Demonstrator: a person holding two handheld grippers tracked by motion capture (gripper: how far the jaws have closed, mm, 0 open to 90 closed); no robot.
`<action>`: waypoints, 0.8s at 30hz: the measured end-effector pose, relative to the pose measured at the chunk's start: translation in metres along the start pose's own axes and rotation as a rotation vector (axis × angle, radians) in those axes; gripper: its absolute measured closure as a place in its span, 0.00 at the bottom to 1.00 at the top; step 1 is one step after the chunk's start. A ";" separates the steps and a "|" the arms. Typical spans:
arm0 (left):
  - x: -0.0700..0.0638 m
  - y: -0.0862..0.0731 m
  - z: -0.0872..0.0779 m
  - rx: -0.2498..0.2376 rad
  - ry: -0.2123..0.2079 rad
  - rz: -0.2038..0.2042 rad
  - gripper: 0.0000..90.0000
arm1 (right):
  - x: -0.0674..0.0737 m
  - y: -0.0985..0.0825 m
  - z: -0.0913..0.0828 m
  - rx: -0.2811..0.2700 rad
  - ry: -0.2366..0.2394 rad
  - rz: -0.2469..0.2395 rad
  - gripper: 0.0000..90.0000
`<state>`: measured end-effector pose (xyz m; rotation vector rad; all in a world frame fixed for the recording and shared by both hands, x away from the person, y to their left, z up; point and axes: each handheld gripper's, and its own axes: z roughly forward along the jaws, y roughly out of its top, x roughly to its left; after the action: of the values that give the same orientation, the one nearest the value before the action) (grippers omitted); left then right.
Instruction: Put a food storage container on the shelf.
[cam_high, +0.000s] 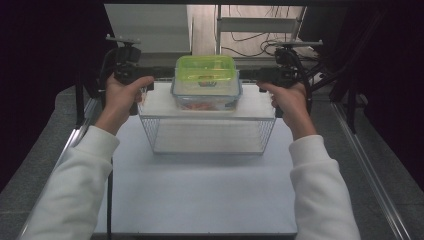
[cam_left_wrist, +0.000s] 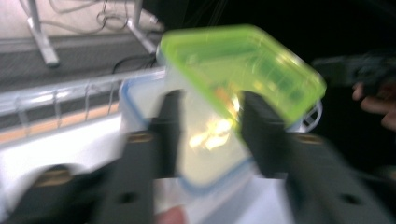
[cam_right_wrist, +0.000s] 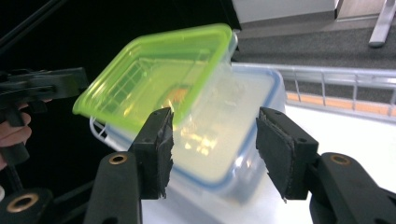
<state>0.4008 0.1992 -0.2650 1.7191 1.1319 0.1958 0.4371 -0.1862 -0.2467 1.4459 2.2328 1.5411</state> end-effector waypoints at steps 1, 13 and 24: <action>0.001 -0.004 -0.001 0.010 -0.012 -0.003 0.85 | -0.001 -0.002 -0.003 0.008 -0.002 -0.001 0.51; -0.014 -0.017 0.032 0.093 -0.097 0.070 0.99 | -0.010 -0.028 -0.016 0.024 0.000 -0.026 0.50; -0.016 -0.019 0.035 0.096 -0.115 0.074 0.98 | -0.010 -0.037 -0.014 0.039 0.012 -0.048 0.50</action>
<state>0.4019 0.1652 -0.2910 1.8349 1.0085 0.0878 0.4114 -0.2050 -0.2723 1.3855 2.2989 1.5045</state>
